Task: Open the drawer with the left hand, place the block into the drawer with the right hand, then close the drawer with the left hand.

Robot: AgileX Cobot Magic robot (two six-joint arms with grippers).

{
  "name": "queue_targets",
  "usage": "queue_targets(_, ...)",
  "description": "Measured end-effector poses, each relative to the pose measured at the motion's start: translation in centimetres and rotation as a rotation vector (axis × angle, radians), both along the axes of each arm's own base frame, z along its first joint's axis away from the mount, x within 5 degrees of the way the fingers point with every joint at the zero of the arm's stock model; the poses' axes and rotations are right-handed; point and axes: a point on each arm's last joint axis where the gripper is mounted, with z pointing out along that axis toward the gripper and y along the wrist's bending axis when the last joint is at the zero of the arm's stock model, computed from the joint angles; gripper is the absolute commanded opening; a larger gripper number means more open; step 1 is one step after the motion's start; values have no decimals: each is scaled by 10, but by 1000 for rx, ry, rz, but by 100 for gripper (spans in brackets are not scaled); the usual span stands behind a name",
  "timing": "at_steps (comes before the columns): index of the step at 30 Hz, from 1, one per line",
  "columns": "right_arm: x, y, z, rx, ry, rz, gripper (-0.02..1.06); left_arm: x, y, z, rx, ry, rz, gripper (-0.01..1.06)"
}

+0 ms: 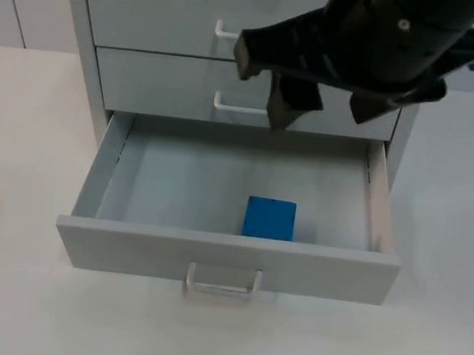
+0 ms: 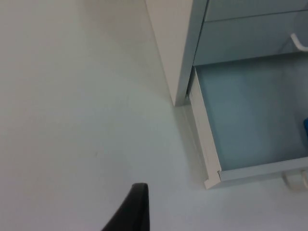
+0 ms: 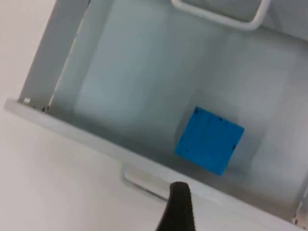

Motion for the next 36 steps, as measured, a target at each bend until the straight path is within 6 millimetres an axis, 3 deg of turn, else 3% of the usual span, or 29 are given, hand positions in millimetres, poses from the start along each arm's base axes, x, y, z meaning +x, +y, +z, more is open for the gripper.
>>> queue_targets(12,-20,-18,-11,-55,68,59,65,0,0,0,-7,0,0,104)
queue_targets(29,-33,-34,8,-73,22,127,65,0,0,0,-7,0,0,104)
queue_targets(36,-36,-53,9,-97,16,125,65,0,0,0,-7,0,0,104)
